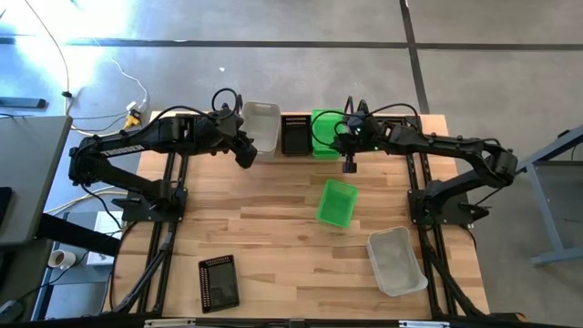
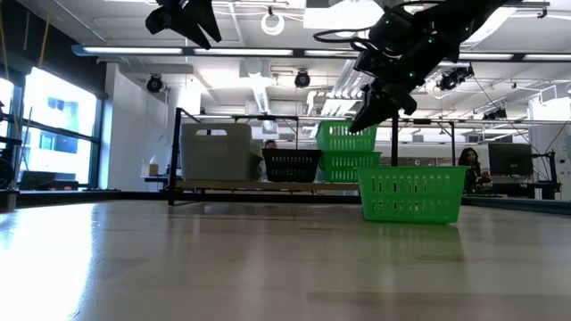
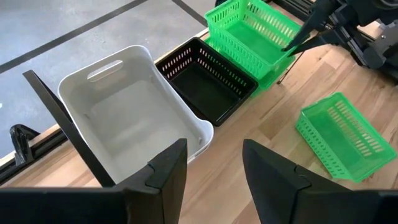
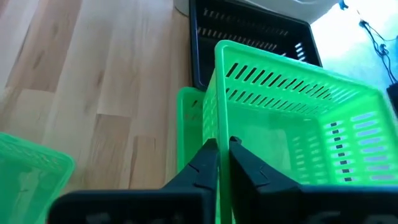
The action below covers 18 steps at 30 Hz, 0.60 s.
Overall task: Stack baskets on shelf by color
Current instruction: Stack the top green bin on the green bin on the shelf
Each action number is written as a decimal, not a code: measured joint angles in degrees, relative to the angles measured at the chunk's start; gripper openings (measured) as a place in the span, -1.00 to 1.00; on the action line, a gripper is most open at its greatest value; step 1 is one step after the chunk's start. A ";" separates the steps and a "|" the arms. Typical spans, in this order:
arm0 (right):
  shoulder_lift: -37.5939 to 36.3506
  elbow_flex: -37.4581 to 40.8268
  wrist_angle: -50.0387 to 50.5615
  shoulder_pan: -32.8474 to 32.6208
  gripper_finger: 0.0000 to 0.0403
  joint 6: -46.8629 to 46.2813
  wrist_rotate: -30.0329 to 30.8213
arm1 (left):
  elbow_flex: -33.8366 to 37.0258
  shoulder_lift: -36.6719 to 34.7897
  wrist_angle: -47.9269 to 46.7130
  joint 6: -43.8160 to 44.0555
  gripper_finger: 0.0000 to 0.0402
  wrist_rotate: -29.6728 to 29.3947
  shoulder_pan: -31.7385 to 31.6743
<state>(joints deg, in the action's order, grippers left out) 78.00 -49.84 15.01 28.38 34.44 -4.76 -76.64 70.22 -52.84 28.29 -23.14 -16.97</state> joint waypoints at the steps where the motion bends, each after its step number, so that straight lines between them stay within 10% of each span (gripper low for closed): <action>1: 0.00 0.01 0.05 0.00 -0.89 -0.06 0.22 | 0.00 0.00 0.00 0.00 -0.28 0.00 0.00; 10: 0.04 0.09 -1.02 -0.59 -0.52 0.08 2.17 | 0.00 0.00 0.00 0.00 -0.28 0.00 0.00; 18: 0.04 0.09 -1.17 -0.62 -0.57 0.50 5.56 | 0.00 0.00 0.00 0.00 -0.28 0.00 0.00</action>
<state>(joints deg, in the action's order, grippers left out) 78.04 -49.76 13.83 27.76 34.94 0.79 -76.64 70.22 -52.84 28.29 -23.14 -16.97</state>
